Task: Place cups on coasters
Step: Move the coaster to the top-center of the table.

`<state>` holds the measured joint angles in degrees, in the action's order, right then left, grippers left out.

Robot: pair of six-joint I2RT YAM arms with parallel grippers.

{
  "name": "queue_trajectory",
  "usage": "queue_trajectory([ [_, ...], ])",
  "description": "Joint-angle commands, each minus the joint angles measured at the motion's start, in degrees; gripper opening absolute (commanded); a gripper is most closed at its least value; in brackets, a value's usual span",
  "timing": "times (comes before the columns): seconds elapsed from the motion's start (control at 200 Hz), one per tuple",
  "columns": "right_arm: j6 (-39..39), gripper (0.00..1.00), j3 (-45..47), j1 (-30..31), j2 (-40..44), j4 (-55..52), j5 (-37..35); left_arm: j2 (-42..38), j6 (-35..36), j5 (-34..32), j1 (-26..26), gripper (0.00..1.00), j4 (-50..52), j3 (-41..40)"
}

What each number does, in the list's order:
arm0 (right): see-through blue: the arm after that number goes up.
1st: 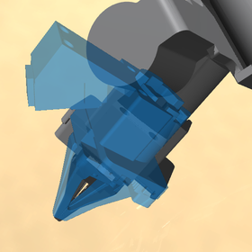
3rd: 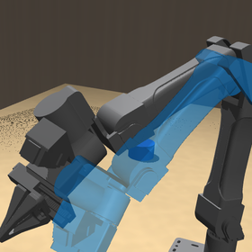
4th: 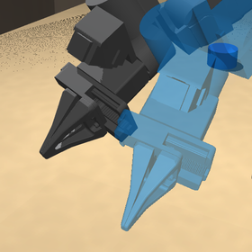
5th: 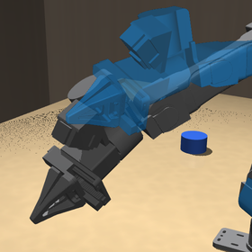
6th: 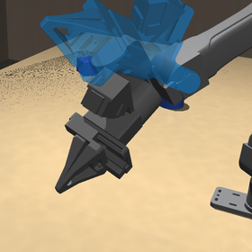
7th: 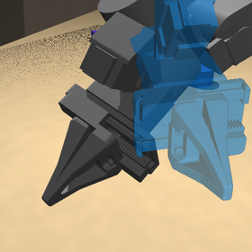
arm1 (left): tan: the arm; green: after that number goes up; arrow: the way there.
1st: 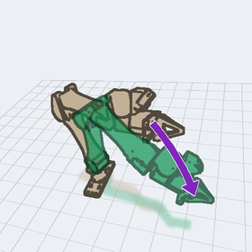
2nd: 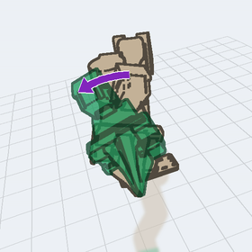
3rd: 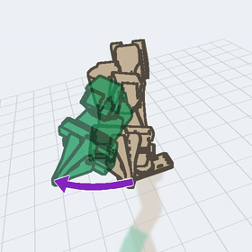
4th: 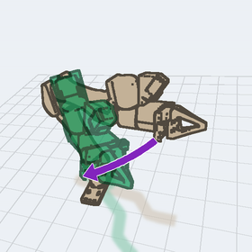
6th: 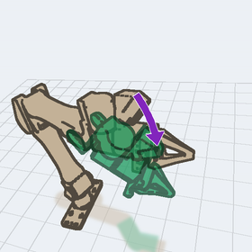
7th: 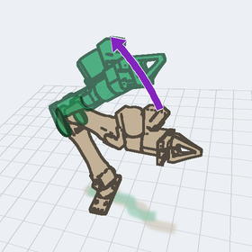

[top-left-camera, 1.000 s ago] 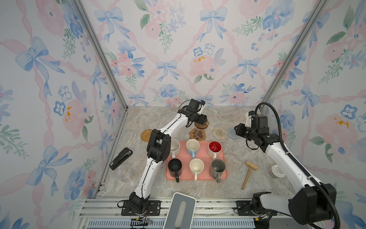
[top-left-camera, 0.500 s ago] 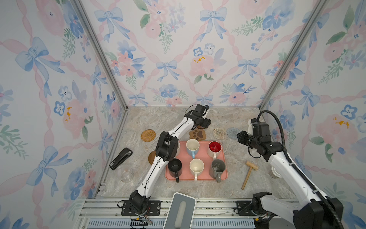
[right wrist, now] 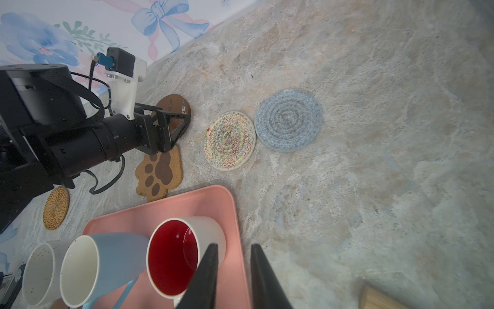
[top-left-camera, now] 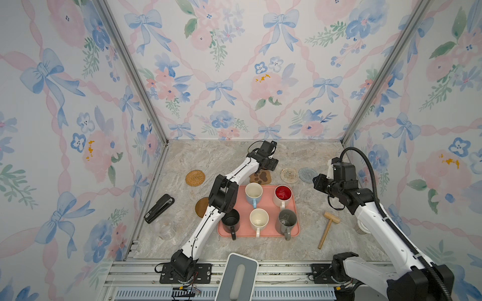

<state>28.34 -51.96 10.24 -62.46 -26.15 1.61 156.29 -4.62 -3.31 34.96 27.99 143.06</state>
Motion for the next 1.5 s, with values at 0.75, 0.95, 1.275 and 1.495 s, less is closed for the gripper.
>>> queue_trajectory([
  [0.75,1.11,0.25,1.43,0.47,0.73,-0.86,-0.11,0.65,-0.6,-6.56,-2.93,0.77,0.67,-4.47],
  [0.95,1.36,0.25,1.43,0.48,0.31,-0.42,0.42,-1.13,-2.29,-6.24,-4.83,0.76,0.71,-7.74],
  [1.275,1.55,0.25,1.16,0.57,-0.34,-0.02,1.12,-5.21,-4.14,-6.5,-6.47,0.76,0.82,-15.98],
  [1.495,1.56,0.25,0.93,0.92,-0.31,-0.26,1.17,-8.47,-6.81,-6.1,-7.67,0.76,0.75,-22.76],
])
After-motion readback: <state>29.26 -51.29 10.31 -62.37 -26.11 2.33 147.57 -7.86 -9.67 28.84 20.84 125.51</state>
